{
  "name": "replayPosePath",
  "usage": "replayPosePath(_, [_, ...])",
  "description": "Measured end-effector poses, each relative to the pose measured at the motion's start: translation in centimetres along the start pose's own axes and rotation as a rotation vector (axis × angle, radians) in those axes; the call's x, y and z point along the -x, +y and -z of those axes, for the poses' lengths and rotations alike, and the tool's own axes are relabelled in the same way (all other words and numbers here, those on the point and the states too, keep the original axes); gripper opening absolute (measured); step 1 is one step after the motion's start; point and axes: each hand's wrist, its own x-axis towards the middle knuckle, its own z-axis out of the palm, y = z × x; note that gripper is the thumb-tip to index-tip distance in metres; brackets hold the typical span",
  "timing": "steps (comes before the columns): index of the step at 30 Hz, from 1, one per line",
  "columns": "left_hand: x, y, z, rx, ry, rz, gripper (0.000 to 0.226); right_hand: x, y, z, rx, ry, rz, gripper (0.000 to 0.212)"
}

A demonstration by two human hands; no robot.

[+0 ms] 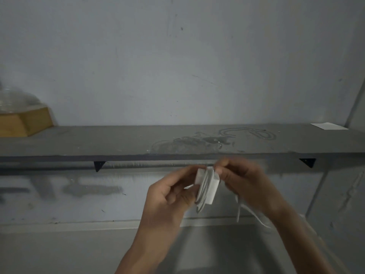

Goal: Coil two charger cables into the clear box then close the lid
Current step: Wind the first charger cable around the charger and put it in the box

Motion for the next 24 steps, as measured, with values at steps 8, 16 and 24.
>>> replayPosePath(8, [-2.5, -2.0, -0.6, 0.345, 0.224, 0.184, 0.028, 2.6, 3.1, -7.4, -0.349, 0.103, -0.273, 0.032])
replayPosePath(16, [-4.9, -4.2, 1.2, 0.134, 0.426, 0.090, 0.028, 7.0, 1.6, -8.7, 0.029, -0.049, -0.382, 0.020])
replayPosePath(24, [-5.1, -4.8, 0.9, -0.171, 0.406, -0.054, 0.024, 6.6, -3.2, -5.5, 0.401, -0.124, -0.230, 0.021])
